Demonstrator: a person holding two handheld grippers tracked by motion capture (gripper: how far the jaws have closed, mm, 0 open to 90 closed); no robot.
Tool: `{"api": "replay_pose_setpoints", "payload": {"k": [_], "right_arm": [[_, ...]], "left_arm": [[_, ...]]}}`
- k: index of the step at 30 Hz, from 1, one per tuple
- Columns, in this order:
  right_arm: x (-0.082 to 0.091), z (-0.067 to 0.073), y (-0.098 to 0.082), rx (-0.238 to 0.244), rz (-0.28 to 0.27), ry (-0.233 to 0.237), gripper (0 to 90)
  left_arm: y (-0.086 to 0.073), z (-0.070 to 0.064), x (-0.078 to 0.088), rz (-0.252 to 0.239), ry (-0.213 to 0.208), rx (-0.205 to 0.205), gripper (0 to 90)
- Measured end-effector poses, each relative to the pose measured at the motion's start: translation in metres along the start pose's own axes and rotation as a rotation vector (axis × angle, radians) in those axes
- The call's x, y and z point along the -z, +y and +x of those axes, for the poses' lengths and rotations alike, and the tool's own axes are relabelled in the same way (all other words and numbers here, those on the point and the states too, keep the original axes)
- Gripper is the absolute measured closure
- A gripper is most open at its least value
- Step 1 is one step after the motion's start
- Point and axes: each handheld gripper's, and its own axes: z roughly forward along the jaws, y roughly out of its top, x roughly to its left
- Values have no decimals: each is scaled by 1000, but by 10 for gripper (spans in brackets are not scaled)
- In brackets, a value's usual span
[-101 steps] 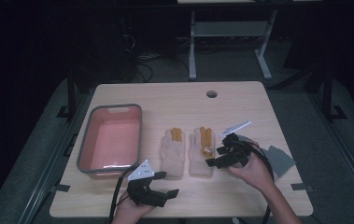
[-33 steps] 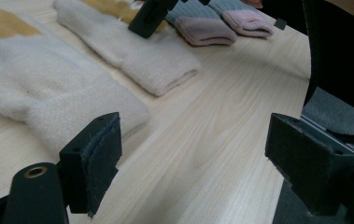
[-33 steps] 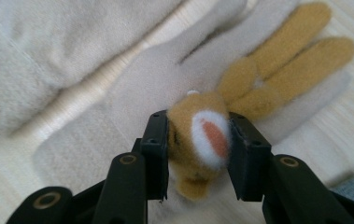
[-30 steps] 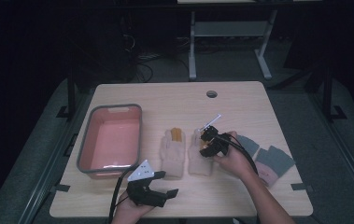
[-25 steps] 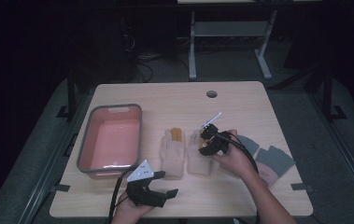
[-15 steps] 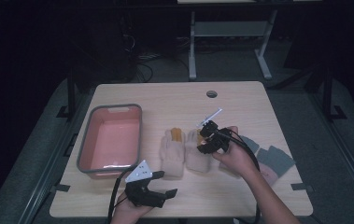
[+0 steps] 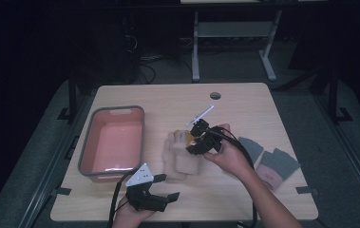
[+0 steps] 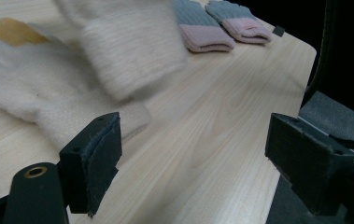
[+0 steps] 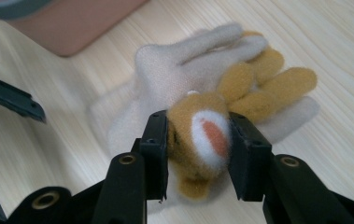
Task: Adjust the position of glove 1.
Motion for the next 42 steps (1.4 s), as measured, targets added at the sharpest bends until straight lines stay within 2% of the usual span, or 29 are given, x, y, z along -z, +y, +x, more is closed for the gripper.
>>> {"api": "replay_pose_setpoints", "payload": {"k": [5, 10, 11, 21, 24, 35, 42], "right_arm": [[-14, 6, 12, 23, 2, 23, 618], [-30, 7, 20, 13, 23, 49, 616], [-32, 7, 21, 9, 26, 52, 615], [-59, -2, 21, -23, 78, 61, 599], [-65, -4, 20, -30, 93, 69, 590], [-78, -5, 13, -39, 115, 84, 541], [-73, -3, 14, -26, 92, 76, 465]], "left_arm": [[0, 0, 0, -7, 0, 10, 185], [0, 0, 1, -5, 0, 11, 185], [0, 1, 2, 4, 2, -1, 185], [0, 2, 2, -9, 2, 21, 186], [1, 2, 2, -12, 5, 16, 185], [0, 2, 1, -1, 2, 14, 185], [0, 2, 1, -6, 4, 16, 186]]}}
